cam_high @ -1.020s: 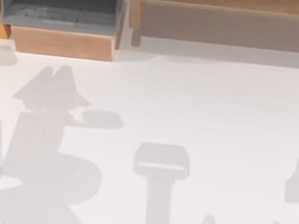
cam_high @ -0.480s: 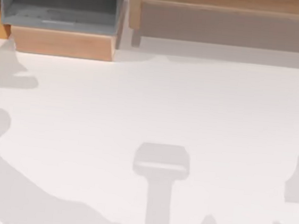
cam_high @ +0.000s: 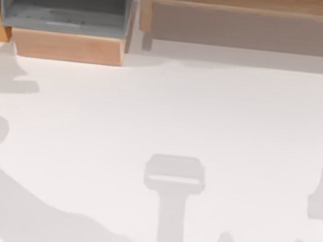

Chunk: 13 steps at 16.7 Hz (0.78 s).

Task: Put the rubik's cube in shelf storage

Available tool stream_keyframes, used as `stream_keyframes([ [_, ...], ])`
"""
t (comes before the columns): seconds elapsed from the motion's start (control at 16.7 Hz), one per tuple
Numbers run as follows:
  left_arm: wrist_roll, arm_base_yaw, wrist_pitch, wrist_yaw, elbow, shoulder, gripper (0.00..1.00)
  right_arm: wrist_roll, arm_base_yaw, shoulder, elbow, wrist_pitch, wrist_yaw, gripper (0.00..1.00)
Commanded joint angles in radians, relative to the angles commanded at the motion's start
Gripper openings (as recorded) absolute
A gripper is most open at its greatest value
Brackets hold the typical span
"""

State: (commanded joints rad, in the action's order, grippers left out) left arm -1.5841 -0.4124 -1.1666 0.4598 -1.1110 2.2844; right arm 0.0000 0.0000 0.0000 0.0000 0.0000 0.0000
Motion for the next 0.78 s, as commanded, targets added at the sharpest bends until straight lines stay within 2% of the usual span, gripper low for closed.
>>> stream_keyframes([
  [0.3,0.0,0.017,0.047,-0.018,-0.093,0.045,1.0,0.0,0.0,0.0,0.0,0.0,0.0,1.0],
  [0.54,0.0,0.019,0.052,-0.019,-0.104,0.05,1.0,0.0,0.0,0.0,0.0,0.0,0.0,1.0],
  [0.78,0.0,0.019,0.052,-0.019,-0.104,0.05,0.7,0.0,0.0,0.0,0.0,0.0,0.0,1.0],
])
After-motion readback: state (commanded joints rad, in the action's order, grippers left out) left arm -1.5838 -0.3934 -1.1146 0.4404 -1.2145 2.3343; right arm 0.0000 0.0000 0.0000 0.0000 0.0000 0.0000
